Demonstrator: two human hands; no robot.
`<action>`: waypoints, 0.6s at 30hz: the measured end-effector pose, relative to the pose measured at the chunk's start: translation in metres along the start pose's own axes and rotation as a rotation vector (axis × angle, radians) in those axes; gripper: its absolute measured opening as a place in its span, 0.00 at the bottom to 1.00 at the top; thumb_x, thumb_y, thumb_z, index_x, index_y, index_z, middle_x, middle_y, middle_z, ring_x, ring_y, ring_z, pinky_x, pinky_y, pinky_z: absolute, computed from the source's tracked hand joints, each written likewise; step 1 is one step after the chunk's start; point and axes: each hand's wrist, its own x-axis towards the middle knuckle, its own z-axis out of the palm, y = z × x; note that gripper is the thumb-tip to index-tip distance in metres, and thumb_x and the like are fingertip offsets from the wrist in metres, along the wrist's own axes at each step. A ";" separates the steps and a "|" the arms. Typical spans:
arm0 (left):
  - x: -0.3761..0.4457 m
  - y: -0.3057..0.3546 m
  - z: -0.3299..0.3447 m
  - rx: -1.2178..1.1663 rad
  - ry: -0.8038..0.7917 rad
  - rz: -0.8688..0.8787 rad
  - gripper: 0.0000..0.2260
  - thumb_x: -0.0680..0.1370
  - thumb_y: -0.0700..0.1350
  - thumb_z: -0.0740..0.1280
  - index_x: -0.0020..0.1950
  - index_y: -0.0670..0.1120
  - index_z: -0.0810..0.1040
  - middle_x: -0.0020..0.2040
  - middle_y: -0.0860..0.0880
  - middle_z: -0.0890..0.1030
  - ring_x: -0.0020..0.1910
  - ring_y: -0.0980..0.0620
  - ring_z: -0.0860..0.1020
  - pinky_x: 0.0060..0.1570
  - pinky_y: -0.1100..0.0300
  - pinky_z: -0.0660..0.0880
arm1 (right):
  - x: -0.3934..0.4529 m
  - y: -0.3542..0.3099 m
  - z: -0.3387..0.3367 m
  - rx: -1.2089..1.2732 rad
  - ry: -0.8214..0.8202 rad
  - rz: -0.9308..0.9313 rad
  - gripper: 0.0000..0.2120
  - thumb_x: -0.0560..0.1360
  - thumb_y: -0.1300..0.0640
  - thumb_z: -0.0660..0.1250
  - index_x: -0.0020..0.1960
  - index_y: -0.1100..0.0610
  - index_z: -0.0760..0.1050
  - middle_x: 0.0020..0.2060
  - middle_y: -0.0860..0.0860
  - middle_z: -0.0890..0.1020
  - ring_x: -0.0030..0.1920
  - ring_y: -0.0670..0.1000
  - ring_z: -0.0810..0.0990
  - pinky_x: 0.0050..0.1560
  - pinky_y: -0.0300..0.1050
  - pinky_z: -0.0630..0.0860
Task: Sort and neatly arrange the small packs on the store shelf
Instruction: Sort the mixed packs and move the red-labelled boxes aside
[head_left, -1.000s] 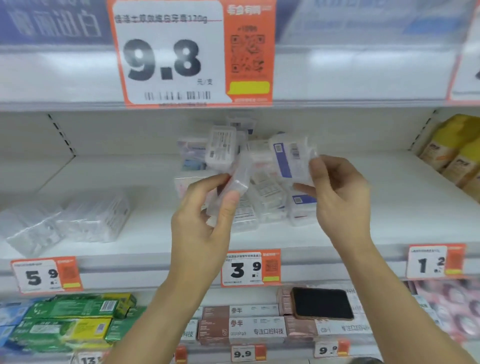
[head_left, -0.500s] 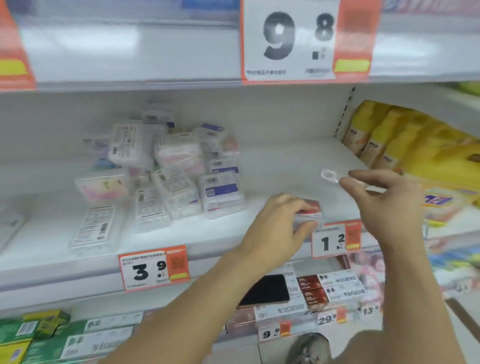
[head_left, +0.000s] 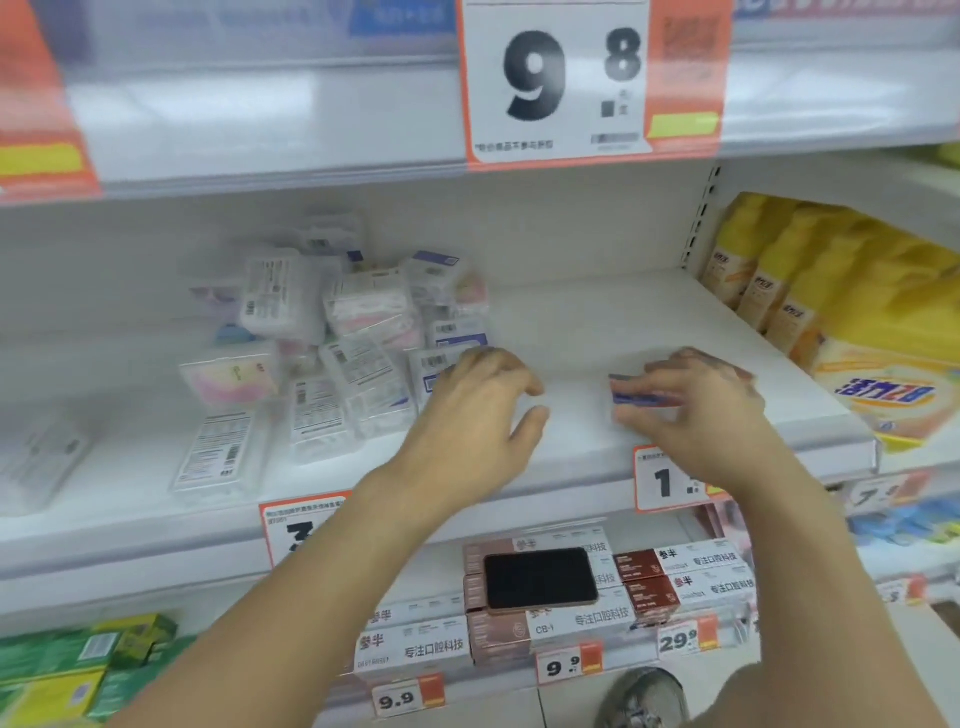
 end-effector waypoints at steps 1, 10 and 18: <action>-0.005 -0.013 -0.007 0.053 -0.005 -0.018 0.13 0.77 0.51 0.64 0.58 0.48 0.80 0.58 0.50 0.78 0.63 0.48 0.71 0.62 0.49 0.69 | 0.003 0.002 0.001 -0.039 -0.017 0.037 0.10 0.72 0.46 0.74 0.53 0.40 0.84 0.57 0.45 0.80 0.65 0.54 0.74 0.65 0.62 0.69; -0.053 -0.098 -0.061 0.288 -0.034 -0.171 0.23 0.74 0.55 0.62 0.70 0.56 0.71 0.69 0.46 0.72 0.69 0.39 0.67 0.67 0.38 0.65 | 0.009 -0.056 0.025 0.168 0.315 -0.134 0.09 0.76 0.59 0.69 0.55 0.54 0.83 0.52 0.49 0.79 0.46 0.47 0.76 0.51 0.40 0.71; -0.086 -0.136 -0.069 0.078 0.117 -0.171 0.21 0.75 0.47 0.71 0.66 0.55 0.73 0.71 0.51 0.71 0.68 0.48 0.71 0.66 0.53 0.68 | 0.022 -0.115 0.091 0.086 -0.333 -0.221 0.48 0.66 0.37 0.75 0.76 0.31 0.49 0.79 0.44 0.47 0.77 0.52 0.61 0.71 0.48 0.66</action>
